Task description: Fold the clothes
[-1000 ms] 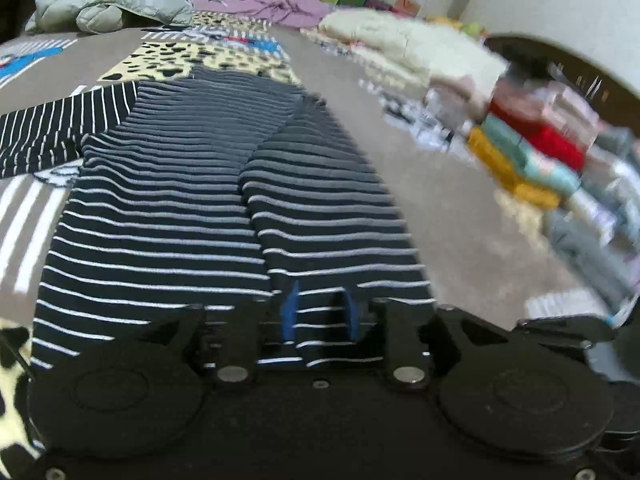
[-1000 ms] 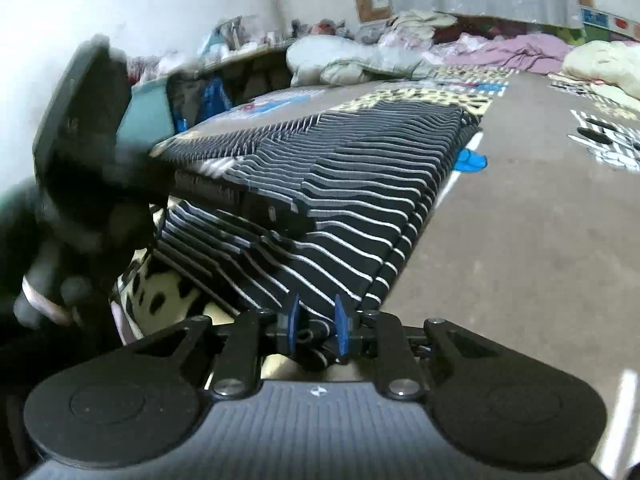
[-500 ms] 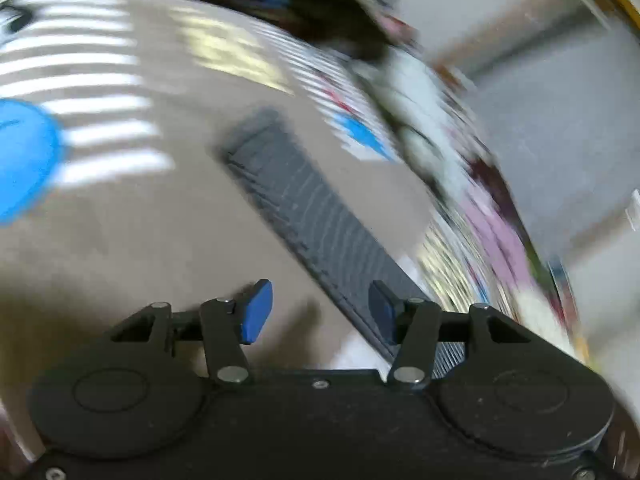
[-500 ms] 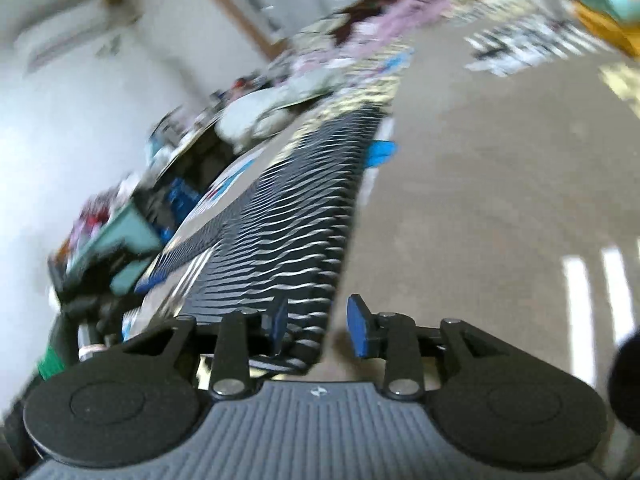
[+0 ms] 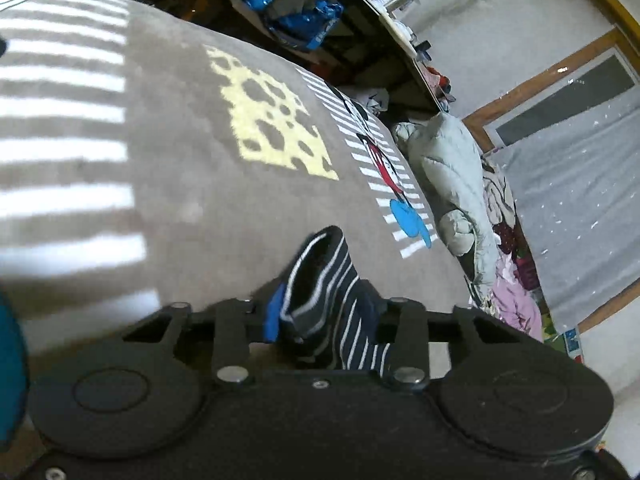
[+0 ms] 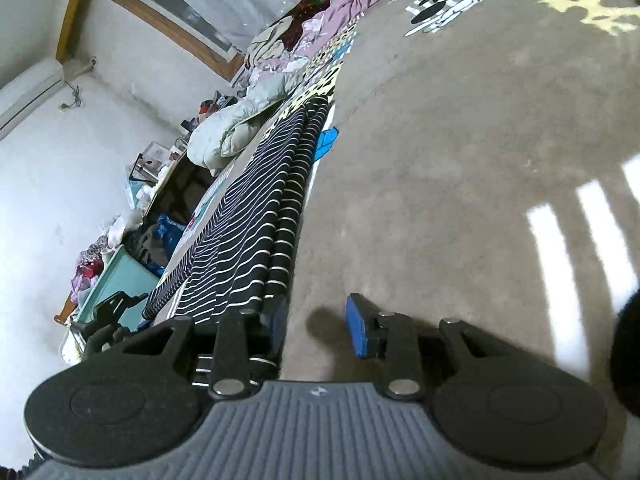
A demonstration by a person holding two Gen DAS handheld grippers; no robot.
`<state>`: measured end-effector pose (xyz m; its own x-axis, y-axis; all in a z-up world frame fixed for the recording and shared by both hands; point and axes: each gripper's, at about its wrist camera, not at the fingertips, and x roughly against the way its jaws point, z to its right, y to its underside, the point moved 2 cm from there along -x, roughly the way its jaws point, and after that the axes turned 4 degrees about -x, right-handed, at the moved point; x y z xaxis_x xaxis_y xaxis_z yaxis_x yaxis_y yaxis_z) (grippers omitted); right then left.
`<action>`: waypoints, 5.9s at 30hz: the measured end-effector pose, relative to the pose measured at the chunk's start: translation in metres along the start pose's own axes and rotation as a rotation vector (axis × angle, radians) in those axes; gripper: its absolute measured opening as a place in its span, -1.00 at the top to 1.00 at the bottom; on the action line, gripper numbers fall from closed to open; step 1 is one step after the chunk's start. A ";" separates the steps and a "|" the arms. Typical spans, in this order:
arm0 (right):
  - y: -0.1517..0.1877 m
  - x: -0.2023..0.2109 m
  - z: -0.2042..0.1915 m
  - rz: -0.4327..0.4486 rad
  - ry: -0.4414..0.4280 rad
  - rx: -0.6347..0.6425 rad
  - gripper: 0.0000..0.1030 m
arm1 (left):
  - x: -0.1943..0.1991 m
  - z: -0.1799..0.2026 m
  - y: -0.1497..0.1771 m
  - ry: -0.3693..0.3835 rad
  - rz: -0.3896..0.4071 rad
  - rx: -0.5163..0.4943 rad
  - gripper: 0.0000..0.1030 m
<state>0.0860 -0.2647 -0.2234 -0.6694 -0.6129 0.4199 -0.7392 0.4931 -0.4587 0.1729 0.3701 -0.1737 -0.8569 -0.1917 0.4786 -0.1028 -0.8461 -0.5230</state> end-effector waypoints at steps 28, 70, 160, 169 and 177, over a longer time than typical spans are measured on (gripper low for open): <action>-0.014 0.000 -0.037 0.089 -0.234 -0.218 -0.19 | 0.103 0.215 0.239 0.772 -0.212 -0.999 0.82; -0.151 -0.044 -0.113 0.130 -0.087 0.026 0.83 | 0.095 0.130 0.190 0.331 -0.331 -0.963 0.21; -0.208 -0.101 -0.115 -0.062 -0.047 0.005 0.82 | 0.160 0.101 0.256 0.550 -0.446 -1.376 0.78; -0.205 -0.096 -0.117 -0.045 -0.067 -0.002 0.82 | 0.169 0.103 0.226 0.650 -0.424 -1.265 0.78; -0.200 -0.094 -0.113 -0.037 -0.104 -0.015 0.82 | 0.140 0.122 0.251 0.560 -0.494 -1.316 0.66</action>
<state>0.2886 -0.2364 -0.0829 -0.6306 -0.6912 0.3528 -0.7651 0.4777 -0.4317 0.0889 0.0702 -0.1526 -0.6472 0.4353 0.6258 -0.5347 0.3258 -0.7797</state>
